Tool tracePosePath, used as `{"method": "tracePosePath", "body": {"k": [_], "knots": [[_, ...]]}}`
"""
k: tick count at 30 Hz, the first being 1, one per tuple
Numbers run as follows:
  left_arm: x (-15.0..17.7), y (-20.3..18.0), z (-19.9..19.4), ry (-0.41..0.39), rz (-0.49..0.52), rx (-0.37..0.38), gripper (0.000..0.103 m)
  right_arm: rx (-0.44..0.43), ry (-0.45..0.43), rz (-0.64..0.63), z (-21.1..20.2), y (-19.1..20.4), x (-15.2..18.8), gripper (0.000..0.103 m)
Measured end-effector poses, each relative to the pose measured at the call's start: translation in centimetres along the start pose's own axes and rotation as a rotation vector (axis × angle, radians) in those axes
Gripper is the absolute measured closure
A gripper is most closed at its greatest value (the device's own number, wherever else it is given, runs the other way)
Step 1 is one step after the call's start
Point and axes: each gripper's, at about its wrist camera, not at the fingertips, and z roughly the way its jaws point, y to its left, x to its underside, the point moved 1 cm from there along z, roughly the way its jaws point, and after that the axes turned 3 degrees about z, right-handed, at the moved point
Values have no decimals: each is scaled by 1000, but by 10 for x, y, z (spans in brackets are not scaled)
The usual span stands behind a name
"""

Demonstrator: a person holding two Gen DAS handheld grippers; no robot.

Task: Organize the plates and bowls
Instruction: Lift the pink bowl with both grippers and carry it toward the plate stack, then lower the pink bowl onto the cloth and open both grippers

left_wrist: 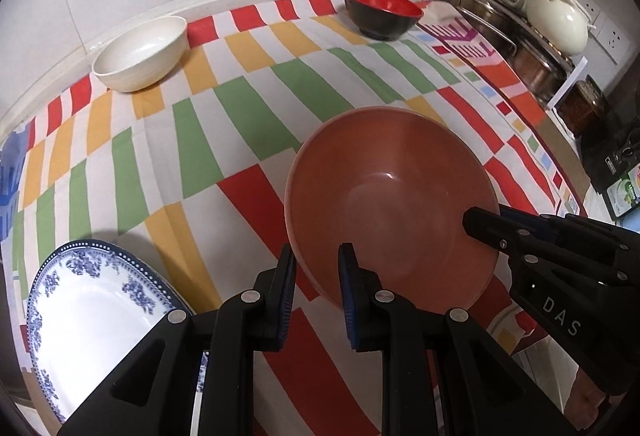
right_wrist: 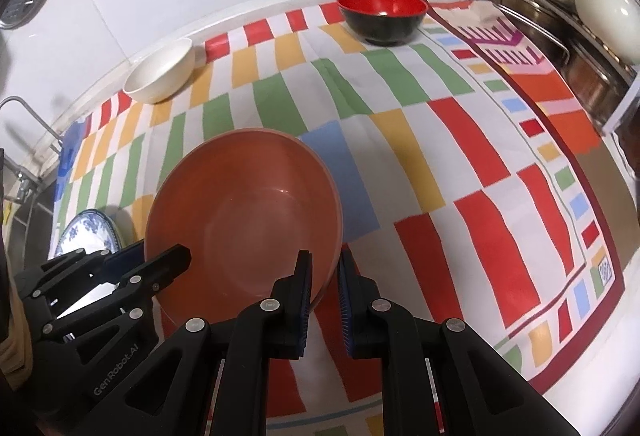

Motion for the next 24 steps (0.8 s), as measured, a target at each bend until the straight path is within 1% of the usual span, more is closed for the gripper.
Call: {"method": "tracePosePath", "body": {"k": [6,21,24], "knots": [[0,-2,8,21,-3,9,81,0,22,12,5,-6,1,89],[-3,-2,8,14,-8,19,81,-11,26,21,8,-9,1,89],[-4,-2,2,-12,4,-9,75,-26,13,23,7,-10,1,88]]}}
